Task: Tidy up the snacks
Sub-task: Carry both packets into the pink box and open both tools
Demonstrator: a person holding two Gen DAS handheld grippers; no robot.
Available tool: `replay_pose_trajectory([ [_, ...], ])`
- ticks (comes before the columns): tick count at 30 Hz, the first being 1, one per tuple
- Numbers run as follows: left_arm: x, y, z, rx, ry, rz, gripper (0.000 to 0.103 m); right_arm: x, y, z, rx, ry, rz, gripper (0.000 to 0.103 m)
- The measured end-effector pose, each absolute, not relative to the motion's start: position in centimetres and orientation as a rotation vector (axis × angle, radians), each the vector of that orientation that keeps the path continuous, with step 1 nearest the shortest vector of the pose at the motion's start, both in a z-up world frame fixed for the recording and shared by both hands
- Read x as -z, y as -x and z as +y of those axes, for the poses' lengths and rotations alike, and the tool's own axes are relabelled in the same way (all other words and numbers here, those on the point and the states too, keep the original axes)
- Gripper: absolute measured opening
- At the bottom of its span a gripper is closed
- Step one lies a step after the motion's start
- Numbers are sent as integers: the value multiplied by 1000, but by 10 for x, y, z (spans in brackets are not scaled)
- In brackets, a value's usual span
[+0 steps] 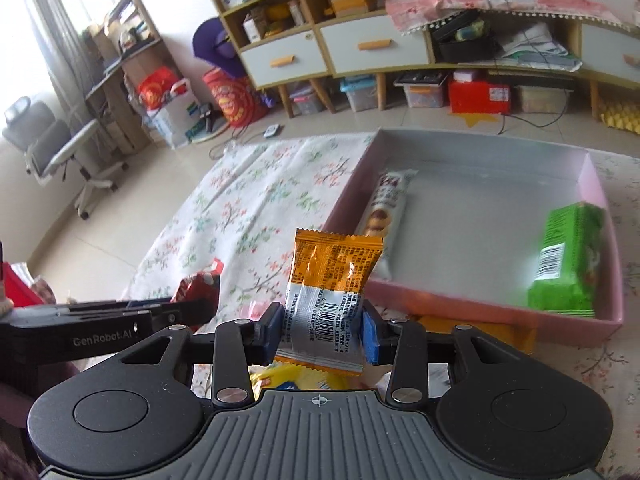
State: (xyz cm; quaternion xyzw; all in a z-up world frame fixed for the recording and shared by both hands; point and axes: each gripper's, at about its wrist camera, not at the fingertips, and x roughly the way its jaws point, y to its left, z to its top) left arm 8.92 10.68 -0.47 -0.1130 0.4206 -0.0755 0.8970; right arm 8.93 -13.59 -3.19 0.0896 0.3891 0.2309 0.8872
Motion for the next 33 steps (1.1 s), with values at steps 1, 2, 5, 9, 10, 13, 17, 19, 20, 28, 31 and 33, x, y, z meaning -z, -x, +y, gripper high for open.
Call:
replay_pose_trajectory([
  [1,4,-91,103,162,235,865,30,31,-92,-143,-468,-201,801,39],
  [2,3,-94,99,171,236,855,30,30,-95,-151,-452,-216,793,39],
  [5,3,-103,83,195,246,831,30,33,-104,-173,-400,-263,783,39],
  [9,3,-119,60,234,270,798,30,42,-120,-198,-342,-336,790,39],
  [10,3,-122,53,243,271,788,30,45,-124,-203,-333,-355,795,39],
  [13,7,-133,33,271,280,762,30,55,-135,-214,-316,-403,815,39],
  [17,15,-146,14,295,292,753,30,63,-143,-222,-314,-453,833,40],
  [19,19,-149,7,295,272,753,30,67,-145,-226,-308,-471,839,40],
  [20,21,-150,5,291,259,754,30,69,-145,-228,-305,-480,842,40],
  [28,33,-152,-3,261,171,781,31,79,-152,-243,-268,-530,856,40],
  [31,35,-151,-2,248,161,793,31,82,-152,-245,-261,-539,862,40],
  [33,34,-151,-1,246,164,796,31,81,-153,-246,-261,-545,861,41],
])
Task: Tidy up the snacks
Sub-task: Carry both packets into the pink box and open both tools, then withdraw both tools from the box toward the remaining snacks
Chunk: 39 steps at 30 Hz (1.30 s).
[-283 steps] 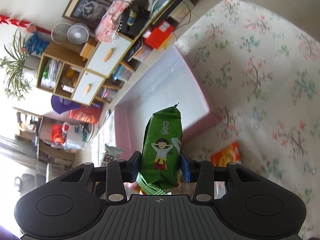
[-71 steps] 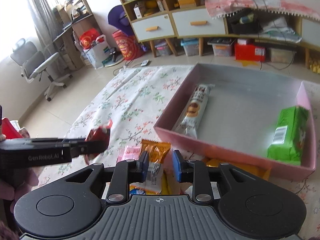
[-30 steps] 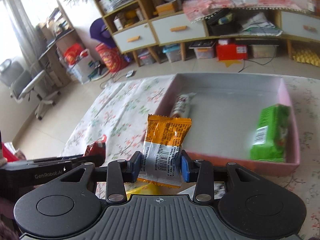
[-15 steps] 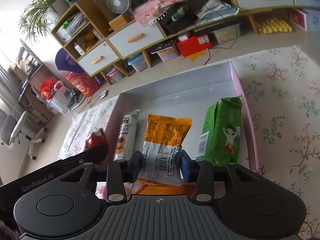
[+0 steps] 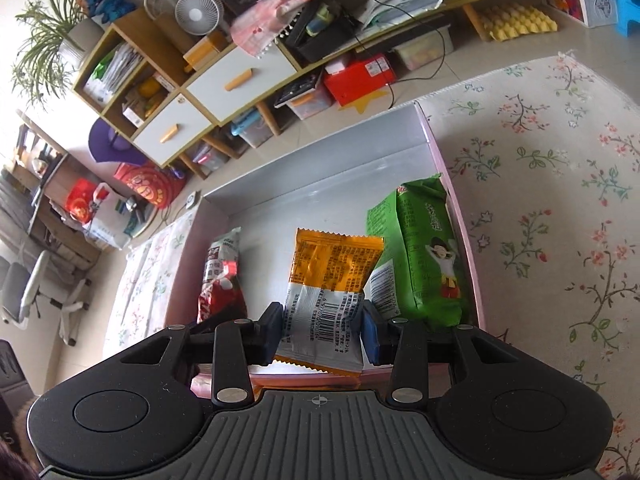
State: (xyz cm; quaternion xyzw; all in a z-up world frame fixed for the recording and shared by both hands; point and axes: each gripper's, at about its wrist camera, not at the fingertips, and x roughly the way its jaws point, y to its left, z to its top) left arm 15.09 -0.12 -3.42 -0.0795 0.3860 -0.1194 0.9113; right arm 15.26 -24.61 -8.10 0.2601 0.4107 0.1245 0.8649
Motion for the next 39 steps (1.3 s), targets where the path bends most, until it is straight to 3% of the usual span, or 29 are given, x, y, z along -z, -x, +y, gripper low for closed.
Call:
replay_pose_trajectory([
  [7,32,-152,-5,244,162,791,33,78,-152,-246,-284,-560,844,42],
  [8,31,-151,-6,243,159,786,33,78,-152,-246,-287,-565,848,48],
  [10,30,-151,-7,245,151,785,38,77,-153,-247,-282,-567,846,56],
  [16,30,-150,-5,239,143,792,52,75,-152,-249,-274,-570,843,56],
  [39,8,-116,27,232,106,796,96,44,-115,-251,-243,-418,788,85],
])
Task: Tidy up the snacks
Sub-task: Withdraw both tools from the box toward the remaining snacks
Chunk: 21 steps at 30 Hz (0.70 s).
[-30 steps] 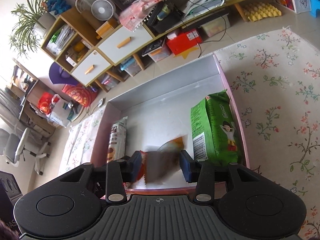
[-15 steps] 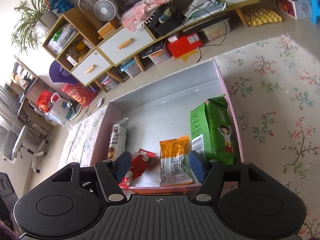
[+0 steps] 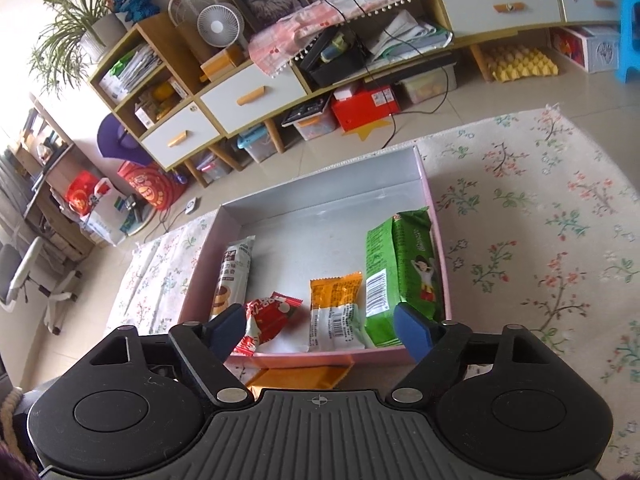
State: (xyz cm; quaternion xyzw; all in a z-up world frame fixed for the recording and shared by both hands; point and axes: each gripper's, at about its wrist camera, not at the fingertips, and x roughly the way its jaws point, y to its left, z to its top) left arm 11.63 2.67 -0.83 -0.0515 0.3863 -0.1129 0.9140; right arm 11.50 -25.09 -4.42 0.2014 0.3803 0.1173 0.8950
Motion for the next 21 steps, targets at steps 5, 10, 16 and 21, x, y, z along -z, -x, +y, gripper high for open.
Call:
replay_pose_trajectory([
  [5,6,-106,41,204,86,802,100,40,-101,-248,-244,-357,785,88],
  [10,3,-94,54,180,57,808,102,37,-88,-244,-247,-297,782,89],
  [16,5,-78,74,151,27,821,102,36,-71,-238,-248,-233,790,90],
  [21,13,-64,83,157,-13,845,102,38,-56,-233,-263,-175,786,94],
])
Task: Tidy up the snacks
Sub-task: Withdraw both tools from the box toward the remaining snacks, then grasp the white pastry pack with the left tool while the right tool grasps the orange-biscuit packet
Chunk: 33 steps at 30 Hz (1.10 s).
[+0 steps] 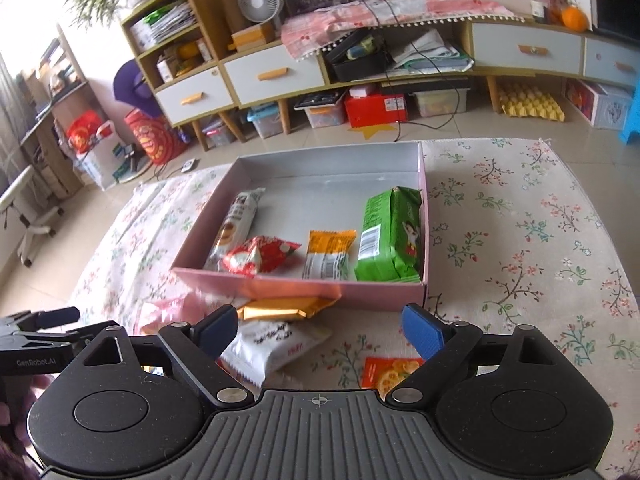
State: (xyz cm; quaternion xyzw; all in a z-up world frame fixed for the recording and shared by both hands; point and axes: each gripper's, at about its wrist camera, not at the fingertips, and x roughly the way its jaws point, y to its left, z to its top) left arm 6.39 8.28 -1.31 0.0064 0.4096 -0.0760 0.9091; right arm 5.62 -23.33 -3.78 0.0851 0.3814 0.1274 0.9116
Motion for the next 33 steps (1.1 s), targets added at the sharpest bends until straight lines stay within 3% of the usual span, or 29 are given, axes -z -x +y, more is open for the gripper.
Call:
replay_pose_trajectory([
  [12,39,-36,91,206,-40,936,102,73,-47,-223,-155,-14,931,94],
  [23,50,-26,62,391,-93,983,100,105,-59,-244,-52,-112,1086,94],
  [27,58,-24,46,433,-153,1007,88,111,-61,-240,-46,-79,1084,94],
  [33,61,-23,34,451,-221,986,80,111,-65,-235,-38,-36,1058,94],
])
